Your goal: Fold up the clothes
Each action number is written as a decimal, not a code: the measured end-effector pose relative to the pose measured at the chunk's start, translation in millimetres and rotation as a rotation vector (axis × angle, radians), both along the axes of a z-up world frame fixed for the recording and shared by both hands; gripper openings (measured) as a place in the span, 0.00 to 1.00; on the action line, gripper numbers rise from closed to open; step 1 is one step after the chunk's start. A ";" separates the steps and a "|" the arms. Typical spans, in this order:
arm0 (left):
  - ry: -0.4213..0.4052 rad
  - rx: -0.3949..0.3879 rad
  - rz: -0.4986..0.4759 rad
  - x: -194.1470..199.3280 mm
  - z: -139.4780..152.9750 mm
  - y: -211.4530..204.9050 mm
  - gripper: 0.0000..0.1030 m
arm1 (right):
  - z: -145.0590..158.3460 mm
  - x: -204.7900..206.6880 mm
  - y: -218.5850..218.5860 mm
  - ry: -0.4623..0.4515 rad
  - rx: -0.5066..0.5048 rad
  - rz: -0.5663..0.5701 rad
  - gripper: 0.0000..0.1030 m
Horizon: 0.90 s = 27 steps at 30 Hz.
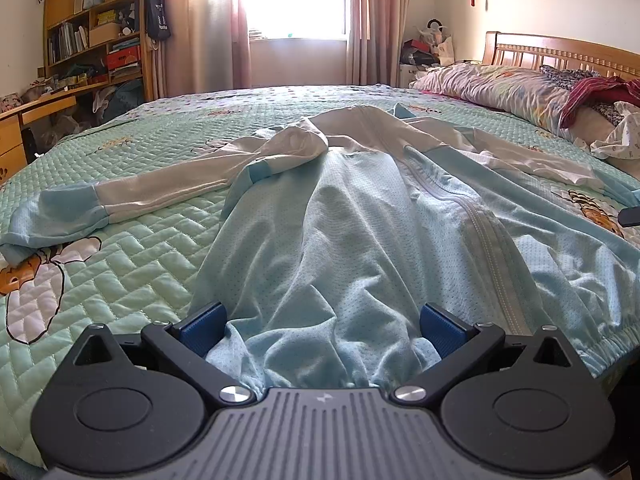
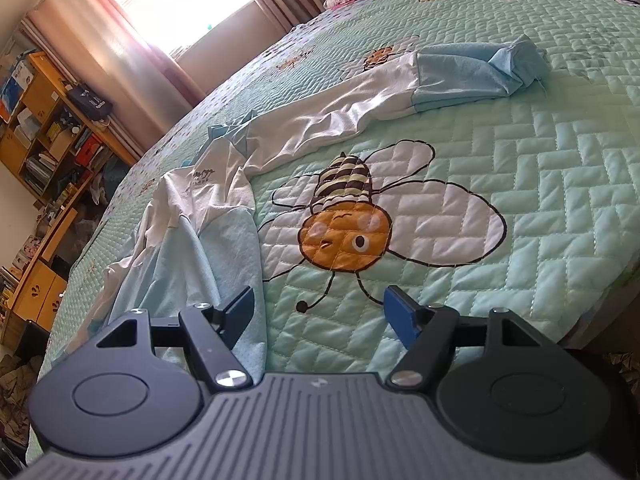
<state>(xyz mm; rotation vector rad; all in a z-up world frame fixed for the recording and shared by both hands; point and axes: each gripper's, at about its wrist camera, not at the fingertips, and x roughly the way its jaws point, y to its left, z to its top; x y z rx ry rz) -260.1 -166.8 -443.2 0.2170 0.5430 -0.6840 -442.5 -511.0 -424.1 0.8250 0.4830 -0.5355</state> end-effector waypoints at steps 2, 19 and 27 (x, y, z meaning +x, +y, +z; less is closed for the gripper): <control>-0.008 -0.008 -0.005 -0.5 -0.9 1.0 1.00 | -0.2 0.4 0.2 0.001 -0.001 0.001 0.71; -0.010 -0.005 -0.005 0.2 -1.5 0.4 1.00 | -0.4 1.9 1.4 0.000 -0.008 0.011 0.75; -0.011 -0.005 -0.006 0.0 -1.5 0.9 1.00 | 0.0 1.7 2.8 0.001 -0.010 0.013 0.75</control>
